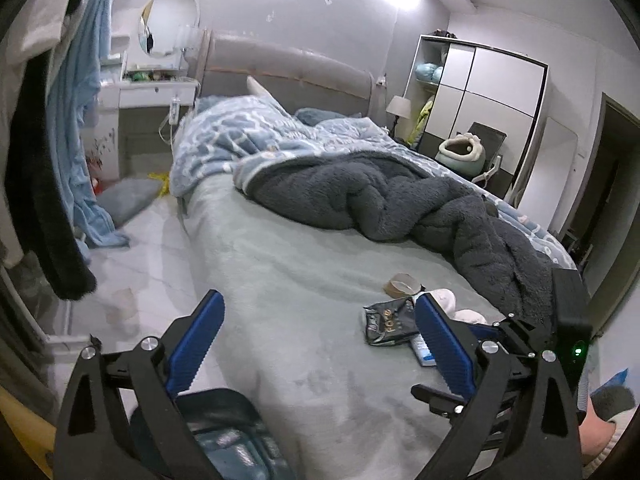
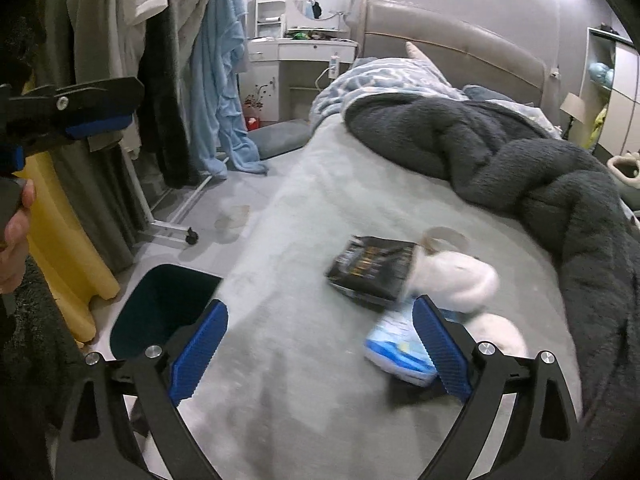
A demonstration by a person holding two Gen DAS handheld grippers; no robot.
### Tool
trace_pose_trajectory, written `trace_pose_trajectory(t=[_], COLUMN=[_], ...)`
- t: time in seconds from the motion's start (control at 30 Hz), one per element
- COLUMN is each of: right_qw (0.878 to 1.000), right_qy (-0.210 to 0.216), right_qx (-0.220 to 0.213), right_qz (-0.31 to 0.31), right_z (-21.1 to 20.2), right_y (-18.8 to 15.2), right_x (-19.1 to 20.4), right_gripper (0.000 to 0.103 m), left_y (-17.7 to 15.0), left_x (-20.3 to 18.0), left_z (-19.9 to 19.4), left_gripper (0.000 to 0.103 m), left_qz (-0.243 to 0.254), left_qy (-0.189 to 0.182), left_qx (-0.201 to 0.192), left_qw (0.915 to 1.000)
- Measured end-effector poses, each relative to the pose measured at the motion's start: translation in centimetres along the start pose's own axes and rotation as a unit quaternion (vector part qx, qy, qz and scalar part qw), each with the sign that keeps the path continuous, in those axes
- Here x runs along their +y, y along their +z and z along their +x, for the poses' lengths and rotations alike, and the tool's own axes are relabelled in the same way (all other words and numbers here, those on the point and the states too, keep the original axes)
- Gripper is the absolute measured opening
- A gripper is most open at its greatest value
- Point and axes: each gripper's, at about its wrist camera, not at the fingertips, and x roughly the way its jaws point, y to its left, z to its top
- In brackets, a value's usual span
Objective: Collect trash
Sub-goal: 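Move the right tool to the tape roll while the left tool approaches the black tissue pack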
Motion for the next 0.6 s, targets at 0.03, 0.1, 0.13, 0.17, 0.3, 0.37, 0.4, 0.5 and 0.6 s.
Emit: trace_pose_trajectory(t=[0.03, 0.1, 0.13, 0.17, 0.3, 0.37, 0.4, 0.5, 0.6], right_qw=[1.0, 1.0, 1.0, 1.0, 0.999, 0.999, 0.999, 0.998, 0.998], right_qy=[-0.004, -0.007, -0.01, -0.014, -0.026, -0.03, -0.032, -0.037, -0.042], right_qx=[0.0, 0.001, -0.001, 0.0, 0.002, 0.008, 0.008, 0.013, 0.018], right_qz=[0.0, 0.003, 0.003, 0.005, 0.019, 0.03, 0.036, 0.049, 0.052], right_z=[-0.2, -0.6, -0.9, -1.1, -1.7, -1.9, -2.0, -2.4, -2.7], right_y=[-0.3, -0.8, -1.1, -1.4, -2.6, -3.3, -3.6, -4.3, -4.9], right_x=[-0.5, -1.6, -2.1, -2.6, -4.8, -6.0, -6.6, -8.3, -9.7], right_gripper=[0.095, 0.095, 0.095, 0.095, 0.095, 0.095, 0.095, 0.095, 0.095], left_y=[0.0, -0.1, 0.0, 0.0, -0.5, -0.7, -0.9, -1.7, -2.2], left_x=[-0.2, -0.4, -0.5, -0.7, -1.5, -1.9, -2.3, -2.9, -3.3], left_z=[0.3, 1.2, 1.7, 1.8, 3.5, 4.4, 4.9, 6.7, 8.3], left_gripper=[0.097, 0.097, 0.097, 0.097, 0.097, 0.097, 0.097, 0.097, 0.097], left_qz=[-0.006, -0.024, -0.034, -0.035, -0.031, -0.034, -0.031, -0.027, -0.034], left_qy=[-0.008, -0.021, -0.031, -0.035, -0.036, -0.044, -0.045, -0.046, -0.054], left_qx=[0.001, 0.012, 0.017, 0.016, 0.028, 0.034, 0.038, 0.056, 0.072], left_qw=[0.9999, 0.9994, 0.9988, 0.9987, 0.9985, 0.9979, 0.9978, 0.997, 0.9954])
